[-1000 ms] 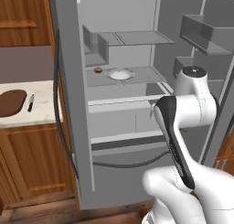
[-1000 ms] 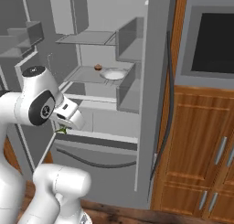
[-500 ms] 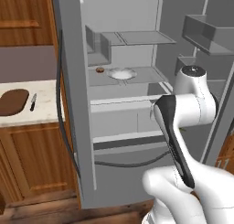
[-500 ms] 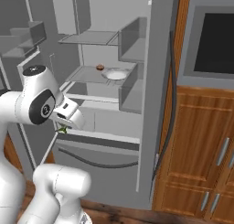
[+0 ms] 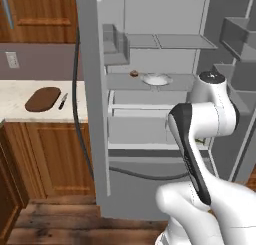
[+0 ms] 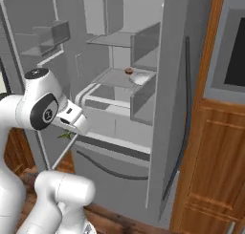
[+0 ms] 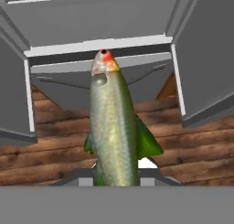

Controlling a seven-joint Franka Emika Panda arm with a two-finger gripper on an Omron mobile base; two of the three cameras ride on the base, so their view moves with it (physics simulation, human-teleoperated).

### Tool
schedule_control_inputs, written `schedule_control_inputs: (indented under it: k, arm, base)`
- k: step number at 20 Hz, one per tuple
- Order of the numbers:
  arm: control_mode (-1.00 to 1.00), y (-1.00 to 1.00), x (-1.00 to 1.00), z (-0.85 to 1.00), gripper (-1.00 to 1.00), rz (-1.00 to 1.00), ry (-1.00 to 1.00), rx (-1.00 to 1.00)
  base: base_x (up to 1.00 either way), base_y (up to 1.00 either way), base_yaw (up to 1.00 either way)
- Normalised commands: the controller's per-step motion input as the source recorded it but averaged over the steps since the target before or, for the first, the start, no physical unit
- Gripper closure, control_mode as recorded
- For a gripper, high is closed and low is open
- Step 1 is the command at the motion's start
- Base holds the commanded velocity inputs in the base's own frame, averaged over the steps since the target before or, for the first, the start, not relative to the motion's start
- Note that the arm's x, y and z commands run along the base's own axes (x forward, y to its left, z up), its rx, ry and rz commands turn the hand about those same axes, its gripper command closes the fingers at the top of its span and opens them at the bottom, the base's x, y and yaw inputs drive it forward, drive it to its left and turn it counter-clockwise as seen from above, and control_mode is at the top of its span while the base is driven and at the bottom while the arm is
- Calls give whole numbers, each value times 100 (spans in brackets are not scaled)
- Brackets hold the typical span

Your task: Retrieve the fish from the fridge and place it on the cutting board.

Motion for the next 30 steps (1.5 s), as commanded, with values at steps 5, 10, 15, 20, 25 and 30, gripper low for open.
schedule_control_inputs:
  k: [5, 10, 15, 20, 25, 30]
  arm:
    - [100, 0, 0, 0, 100, 0, 0, 0]
    - [100, 0, 0, 0, 100, 0, 0, 0]
    - [100, 0, 0, 0, 100, 0, 0, 0]
    - [100, 0, 0, 0, 100, 0, 0, 0]
    - [100, 0, 0, 0, 100, 0, 0, 0]
    - [100, 0, 0, 0, 100, 0, 0, 0]
  base:
    - [-79, -17, 60]
    - [-80, 12, 55]
    - [-97, 12, 51]
    - [-100, 36, 47]
    - [-91, 70, 37]
    - [-5, 94, 16]
